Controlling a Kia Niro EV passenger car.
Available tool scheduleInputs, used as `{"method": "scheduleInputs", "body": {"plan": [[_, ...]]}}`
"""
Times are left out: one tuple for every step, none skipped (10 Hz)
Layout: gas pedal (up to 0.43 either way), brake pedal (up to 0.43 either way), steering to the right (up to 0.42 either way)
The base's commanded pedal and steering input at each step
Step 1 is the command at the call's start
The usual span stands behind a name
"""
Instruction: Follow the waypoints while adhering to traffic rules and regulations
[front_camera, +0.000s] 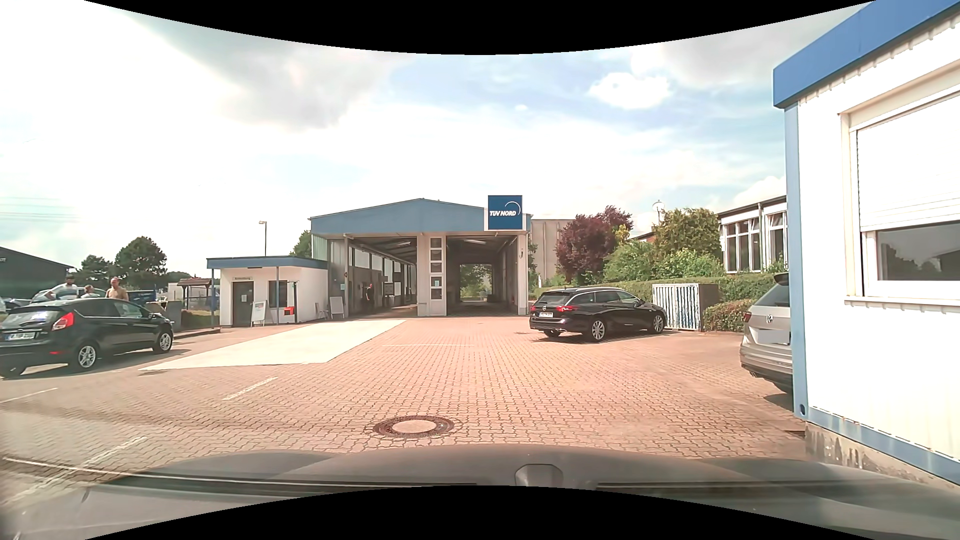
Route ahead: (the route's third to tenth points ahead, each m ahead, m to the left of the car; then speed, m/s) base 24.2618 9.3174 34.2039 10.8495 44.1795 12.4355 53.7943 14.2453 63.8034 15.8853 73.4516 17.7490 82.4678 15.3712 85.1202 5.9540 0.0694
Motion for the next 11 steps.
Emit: {"method": "scheduleInputs", "body": {"plan": [[0.000, 0.220, -0.149], [0.000, 0.256, -0.149], [0.000, 0.317, -0.149], [0.000, 0.402, -0.147], [0.000, 0.463, -0.146], [0.000, 0.494, -0.146], [0.000, 0.512, -0.146], [0.000, 0.518, -0.146], [0.000, 0.543, -0.146], [0.000, 0.561, -0.146], [0.000, 0.573, -0.146]]}}
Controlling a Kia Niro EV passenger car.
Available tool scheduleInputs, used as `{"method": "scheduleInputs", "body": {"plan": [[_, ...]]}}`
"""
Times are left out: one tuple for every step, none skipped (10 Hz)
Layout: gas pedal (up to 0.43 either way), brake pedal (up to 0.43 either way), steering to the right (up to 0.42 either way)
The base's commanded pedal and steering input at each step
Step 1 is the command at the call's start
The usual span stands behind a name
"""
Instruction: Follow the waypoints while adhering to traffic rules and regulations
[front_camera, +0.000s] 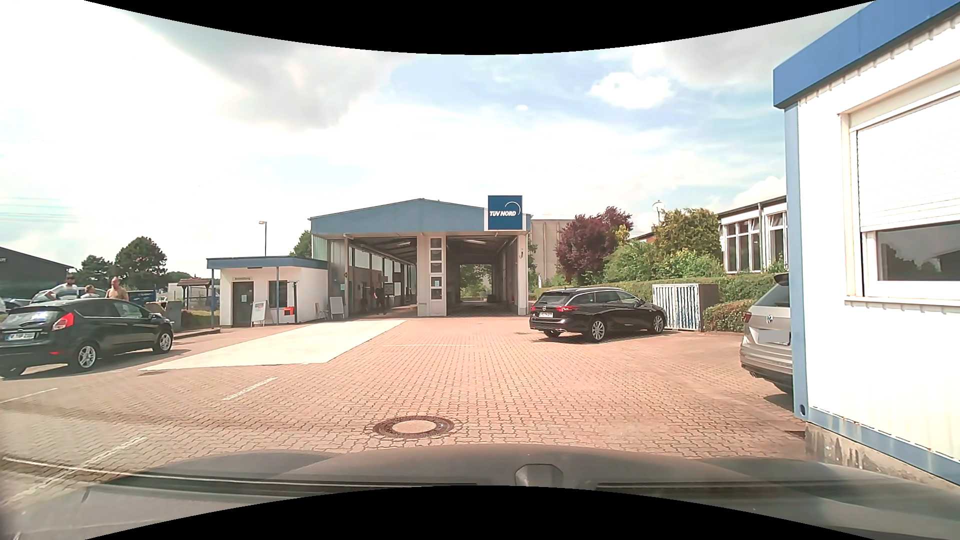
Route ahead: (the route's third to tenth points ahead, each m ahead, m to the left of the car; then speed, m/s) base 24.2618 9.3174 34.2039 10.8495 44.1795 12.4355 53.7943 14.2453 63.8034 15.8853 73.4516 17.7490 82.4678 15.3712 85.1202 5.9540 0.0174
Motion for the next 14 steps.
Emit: {"method": "scheduleInputs", "body": {"plan": [[0.000, 0.585, -0.146], [0.000, 0.591, -0.146], [0.000, 0.598, -0.145], [0.000, 0.598, -0.145], [0.000, 0.591, -0.145], [0.000, 0.591, -0.145], [0.000, 0.591, -0.145], [0.000, 0.591, -0.145], [0.000, 0.585, -0.145], [0.000, 0.585, -0.145], [0.000, 0.585, -0.145], [0.000, 0.579, -0.145], [0.000, 0.524, -0.144], [0.000, 0.427, -0.144]]}}
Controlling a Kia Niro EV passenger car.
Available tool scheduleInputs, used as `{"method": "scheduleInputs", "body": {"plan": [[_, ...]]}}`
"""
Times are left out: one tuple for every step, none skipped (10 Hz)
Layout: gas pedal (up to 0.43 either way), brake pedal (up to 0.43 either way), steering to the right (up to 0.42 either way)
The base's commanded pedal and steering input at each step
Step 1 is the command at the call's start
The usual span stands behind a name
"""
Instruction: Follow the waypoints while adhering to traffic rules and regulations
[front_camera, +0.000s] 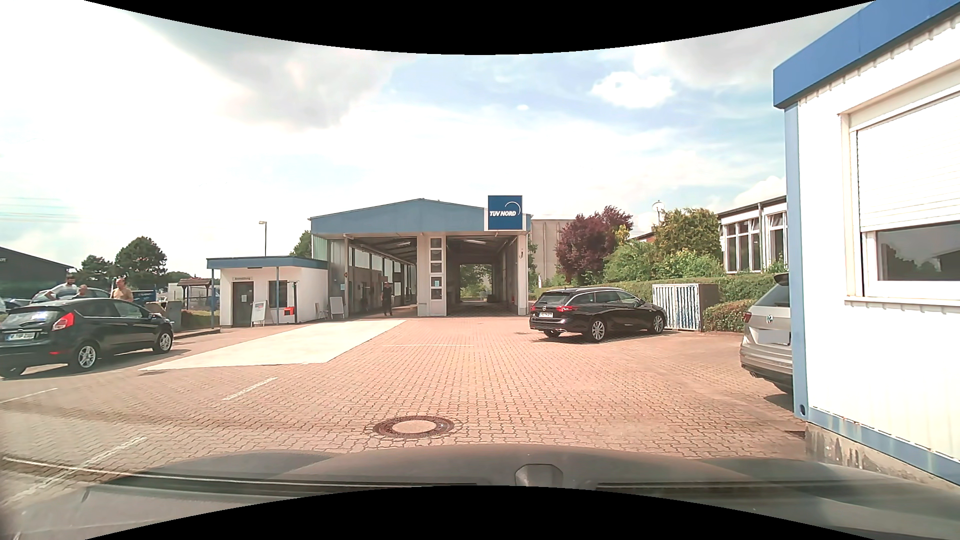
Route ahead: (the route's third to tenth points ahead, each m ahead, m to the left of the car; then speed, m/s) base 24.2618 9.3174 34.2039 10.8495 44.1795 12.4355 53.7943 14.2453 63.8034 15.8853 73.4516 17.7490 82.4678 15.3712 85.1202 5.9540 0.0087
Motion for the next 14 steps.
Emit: {"method": "scheduleInputs", "body": {"plan": [[0.000, 0.384, -0.143], [0.000, 0.354, -0.144], [0.000, 0.293, -0.152], [0.000, 0.220, -0.161], [0.000, 0.159, -0.167], [0.000, 0.104, -0.173], [0.000, 0.061, -0.180], [0.000, 0.012, -0.185], [0.000, 0.000, -0.191], [0.000, 0.006, -0.196], [0.000, 0.000, -0.205], [0.000, 0.006, -0.217], [0.000, 0.006, -0.230], [0.000, 0.012, -0.249]]}}
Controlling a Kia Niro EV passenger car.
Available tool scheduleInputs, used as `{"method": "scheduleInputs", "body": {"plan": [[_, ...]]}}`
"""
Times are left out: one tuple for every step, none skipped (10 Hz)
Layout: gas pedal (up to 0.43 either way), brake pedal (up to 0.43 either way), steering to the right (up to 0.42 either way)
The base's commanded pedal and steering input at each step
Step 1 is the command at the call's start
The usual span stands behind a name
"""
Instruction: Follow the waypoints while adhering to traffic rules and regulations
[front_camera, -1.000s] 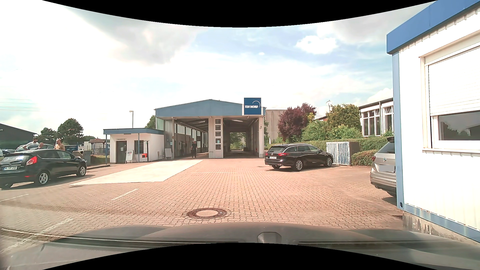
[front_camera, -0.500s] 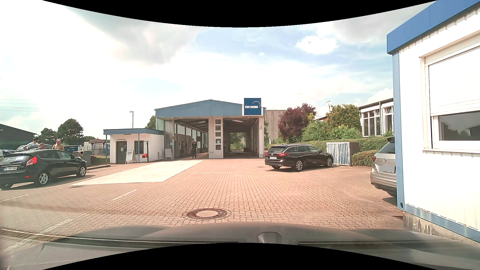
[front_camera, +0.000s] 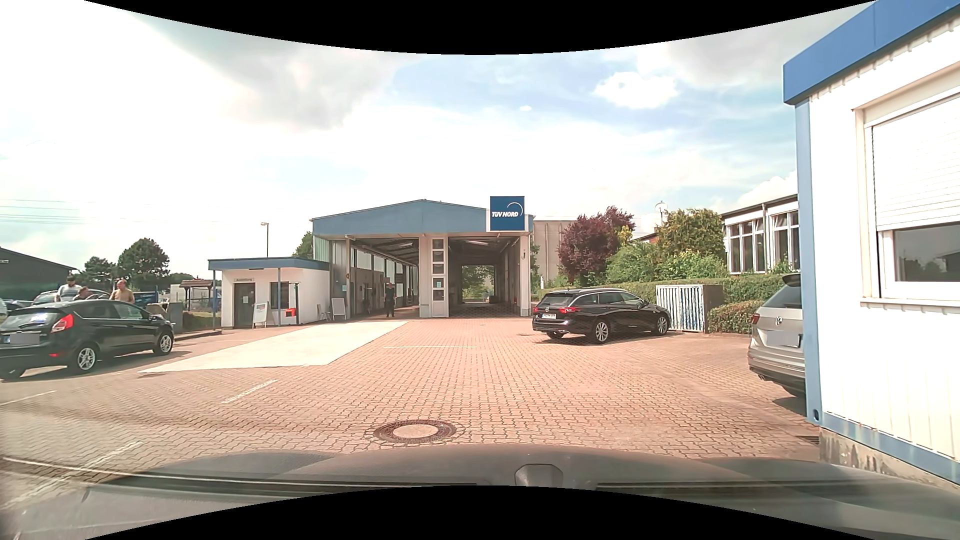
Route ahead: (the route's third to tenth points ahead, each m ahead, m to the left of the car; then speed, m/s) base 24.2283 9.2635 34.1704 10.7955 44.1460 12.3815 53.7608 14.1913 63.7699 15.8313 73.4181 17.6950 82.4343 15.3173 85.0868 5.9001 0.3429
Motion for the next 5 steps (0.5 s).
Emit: {"method": "scheduleInputs", "body": {"plan": [[0.000, 0.012, -0.270], [0.000, 0.012, -0.294], [0.000, 0.012, -0.311], [0.000, 0.018, -0.330], [0.000, 0.030, -0.344]]}}
